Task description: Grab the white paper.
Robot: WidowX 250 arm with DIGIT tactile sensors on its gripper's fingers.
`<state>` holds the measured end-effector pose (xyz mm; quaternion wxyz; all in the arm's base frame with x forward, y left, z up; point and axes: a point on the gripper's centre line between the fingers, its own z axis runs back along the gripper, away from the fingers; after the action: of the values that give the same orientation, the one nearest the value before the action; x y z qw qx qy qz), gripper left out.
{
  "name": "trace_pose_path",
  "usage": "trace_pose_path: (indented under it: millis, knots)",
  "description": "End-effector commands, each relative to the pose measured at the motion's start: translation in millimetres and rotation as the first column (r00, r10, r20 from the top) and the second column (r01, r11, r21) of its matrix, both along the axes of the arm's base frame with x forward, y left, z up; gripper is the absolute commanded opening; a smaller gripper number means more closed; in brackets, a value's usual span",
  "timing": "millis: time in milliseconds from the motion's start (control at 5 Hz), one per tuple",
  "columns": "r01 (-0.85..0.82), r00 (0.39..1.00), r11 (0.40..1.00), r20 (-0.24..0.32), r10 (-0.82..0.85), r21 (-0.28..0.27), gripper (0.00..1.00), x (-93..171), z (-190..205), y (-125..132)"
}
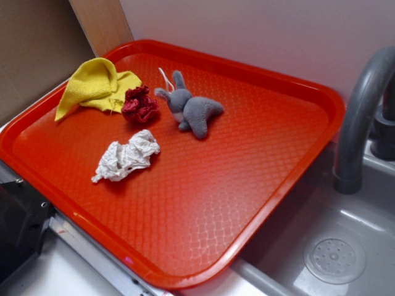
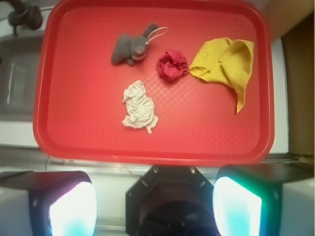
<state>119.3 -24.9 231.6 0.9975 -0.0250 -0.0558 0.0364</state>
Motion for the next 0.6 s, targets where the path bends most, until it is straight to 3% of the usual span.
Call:
trace_pose_path:
  millis: [0, 200, 400]
  knots:
    - [-0.139, 0.990, 0.990, 0.028, 0.140, -0.039, 1.00, 34.1, -35.5, 9.6]
    - [-0.106, 0.994, 0.991, 0.022, 0.108, -0.080, 1.00, 48.7, -65.3, 11.2]
    - [-0.060, 0.998, 0.990, -0.026, 0.057, -0.127, 1.00, 55.8, -99.1, 3.6]
